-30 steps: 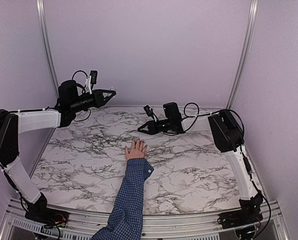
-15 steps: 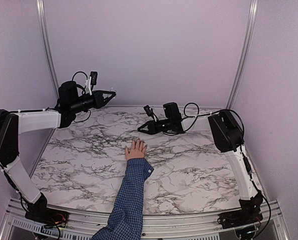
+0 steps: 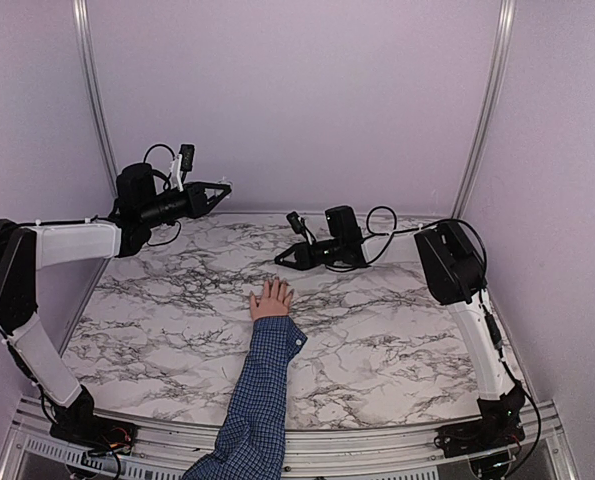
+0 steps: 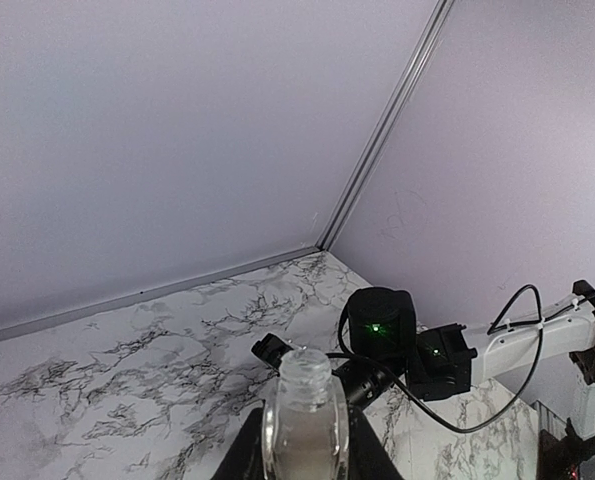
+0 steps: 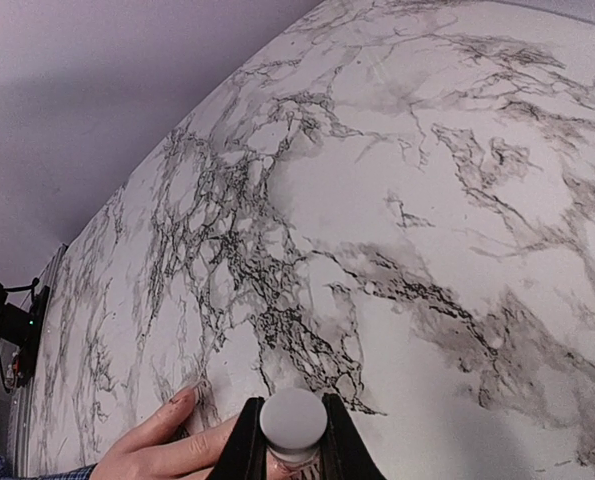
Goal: Paint the nails
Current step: Paint the hand on the nail.
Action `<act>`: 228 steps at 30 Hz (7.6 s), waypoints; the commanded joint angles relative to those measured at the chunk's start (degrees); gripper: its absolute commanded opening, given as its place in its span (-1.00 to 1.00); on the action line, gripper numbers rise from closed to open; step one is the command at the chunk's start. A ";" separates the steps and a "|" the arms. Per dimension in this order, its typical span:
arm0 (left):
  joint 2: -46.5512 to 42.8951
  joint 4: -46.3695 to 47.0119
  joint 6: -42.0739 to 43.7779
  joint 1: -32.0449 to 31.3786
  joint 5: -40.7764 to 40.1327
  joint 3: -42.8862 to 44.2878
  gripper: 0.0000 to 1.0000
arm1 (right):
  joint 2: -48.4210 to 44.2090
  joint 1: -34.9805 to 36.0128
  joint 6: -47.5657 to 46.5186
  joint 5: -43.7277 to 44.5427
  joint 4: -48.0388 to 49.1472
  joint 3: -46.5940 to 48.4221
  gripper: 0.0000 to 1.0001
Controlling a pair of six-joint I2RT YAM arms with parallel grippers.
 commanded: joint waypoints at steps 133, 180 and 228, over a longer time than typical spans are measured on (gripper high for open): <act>-0.11 2.82 -0.29 1.67 1.83 0.99 -1.00 | 1.13 -0.31 0.64 3.10 0.35 5.67 -1.00; -0.57 3.08 0.31 1.53 1.99 0.46 -1.00 | -0.98 1.32 -1.62 3.14 -3.08 1.37 -1.00; 0.27 3.13 0.57 1.80 2.48 0.88 -1.00 | 2.32 0.98 -1.83 5.68 -4.62 5.12 -1.00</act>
